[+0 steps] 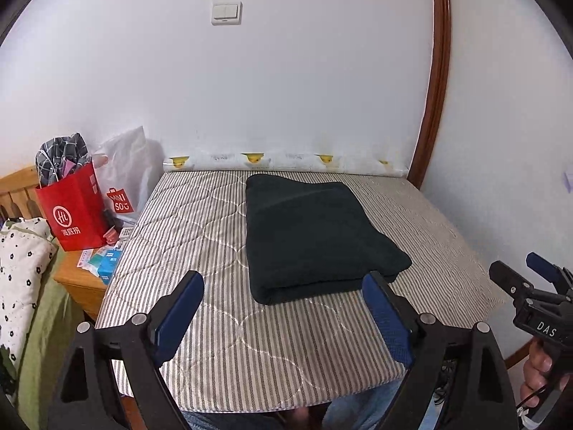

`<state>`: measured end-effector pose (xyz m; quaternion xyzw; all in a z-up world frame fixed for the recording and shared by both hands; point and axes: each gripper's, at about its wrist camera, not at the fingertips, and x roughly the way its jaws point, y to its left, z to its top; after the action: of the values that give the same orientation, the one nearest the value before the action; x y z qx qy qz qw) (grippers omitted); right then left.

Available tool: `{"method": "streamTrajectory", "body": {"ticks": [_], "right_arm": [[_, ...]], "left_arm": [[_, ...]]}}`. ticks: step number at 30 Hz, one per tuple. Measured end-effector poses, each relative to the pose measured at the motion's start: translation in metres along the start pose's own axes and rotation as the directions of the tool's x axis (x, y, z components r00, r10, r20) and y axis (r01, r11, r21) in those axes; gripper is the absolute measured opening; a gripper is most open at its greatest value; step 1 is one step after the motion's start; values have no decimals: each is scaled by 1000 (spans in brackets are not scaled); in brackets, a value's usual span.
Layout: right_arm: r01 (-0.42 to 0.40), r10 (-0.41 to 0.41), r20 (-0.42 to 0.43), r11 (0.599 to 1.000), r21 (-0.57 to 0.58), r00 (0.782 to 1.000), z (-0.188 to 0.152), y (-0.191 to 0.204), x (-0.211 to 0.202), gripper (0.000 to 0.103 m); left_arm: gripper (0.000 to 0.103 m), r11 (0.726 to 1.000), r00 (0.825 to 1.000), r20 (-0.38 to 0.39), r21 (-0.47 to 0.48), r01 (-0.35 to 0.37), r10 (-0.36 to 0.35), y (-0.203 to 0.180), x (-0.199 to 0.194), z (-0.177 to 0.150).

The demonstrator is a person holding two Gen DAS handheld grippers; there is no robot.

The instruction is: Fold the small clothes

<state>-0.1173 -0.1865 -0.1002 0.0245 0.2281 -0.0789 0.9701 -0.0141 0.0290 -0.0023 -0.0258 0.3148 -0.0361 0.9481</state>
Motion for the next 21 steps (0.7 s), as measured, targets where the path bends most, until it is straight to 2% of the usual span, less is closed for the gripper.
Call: {"method": "streamTrajectory", "body": {"ticks": [21], "right_arm": [[13, -13, 0, 1000, -1, 1000, 0, -9, -3, 103]], "left_arm": [[90, 1000, 1000, -16, -5, 11, -11, -5, 4, -4]]}}
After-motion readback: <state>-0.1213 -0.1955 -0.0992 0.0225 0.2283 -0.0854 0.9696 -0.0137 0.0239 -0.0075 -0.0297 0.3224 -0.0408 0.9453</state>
